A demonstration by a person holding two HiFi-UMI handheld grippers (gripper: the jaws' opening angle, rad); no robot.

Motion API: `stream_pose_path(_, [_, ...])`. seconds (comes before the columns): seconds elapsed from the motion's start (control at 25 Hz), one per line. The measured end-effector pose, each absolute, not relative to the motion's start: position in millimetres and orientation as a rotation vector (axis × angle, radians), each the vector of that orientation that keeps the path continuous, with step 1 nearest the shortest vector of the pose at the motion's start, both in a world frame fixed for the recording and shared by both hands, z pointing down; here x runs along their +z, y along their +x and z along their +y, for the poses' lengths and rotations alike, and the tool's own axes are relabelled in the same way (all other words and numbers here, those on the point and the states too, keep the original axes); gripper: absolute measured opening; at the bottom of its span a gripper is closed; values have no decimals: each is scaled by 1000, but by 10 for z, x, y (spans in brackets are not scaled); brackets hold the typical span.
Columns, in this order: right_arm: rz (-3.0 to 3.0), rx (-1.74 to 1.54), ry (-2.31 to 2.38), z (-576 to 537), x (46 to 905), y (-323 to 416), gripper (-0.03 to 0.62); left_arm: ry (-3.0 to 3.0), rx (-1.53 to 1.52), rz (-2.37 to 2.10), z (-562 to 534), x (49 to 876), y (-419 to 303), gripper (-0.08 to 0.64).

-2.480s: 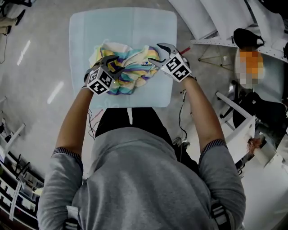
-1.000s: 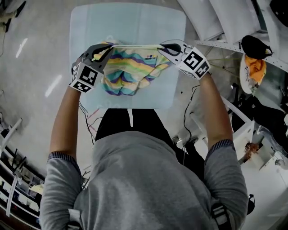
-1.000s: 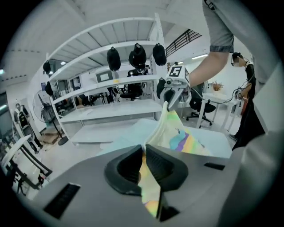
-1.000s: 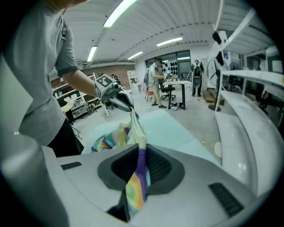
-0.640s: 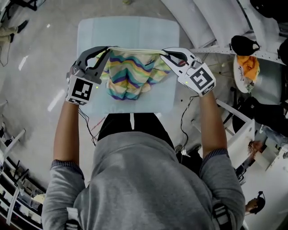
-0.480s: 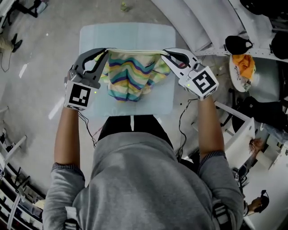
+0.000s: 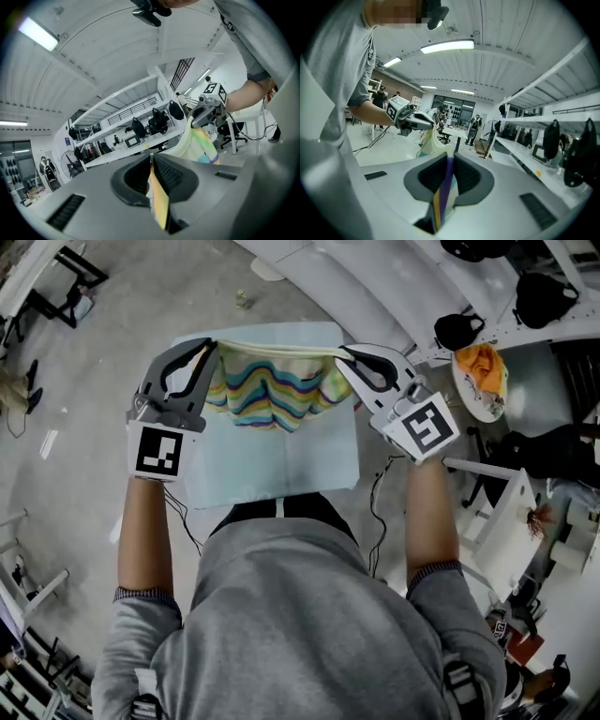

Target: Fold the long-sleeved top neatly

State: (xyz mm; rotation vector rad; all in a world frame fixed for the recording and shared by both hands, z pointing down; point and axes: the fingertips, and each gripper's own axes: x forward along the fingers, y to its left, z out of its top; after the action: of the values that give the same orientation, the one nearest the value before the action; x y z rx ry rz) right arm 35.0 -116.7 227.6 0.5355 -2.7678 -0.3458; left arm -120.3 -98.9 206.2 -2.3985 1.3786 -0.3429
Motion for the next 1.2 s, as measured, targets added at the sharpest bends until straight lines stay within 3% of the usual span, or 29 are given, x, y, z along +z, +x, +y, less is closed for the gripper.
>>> stream_pose_path(0.48, [-2714,-483,659,-1045,1820,548,40,-2366,-127,1481,-761,1375,-1114,15])
stream_pose_path(1.0, [-2711,-521,617,-421,1484,845,40,-2474,-247,1455,166,1901,-351,20])
stream_pose_path(1.04, [-2714,-522,620,-369,1451,858,40,-2492,-248,1435,235,1922,-279,27])
stream_pose_path(1.2, [-2735,-517,621,-154,1339,877,41,-2571,-286,1335,475,2047,25,185])
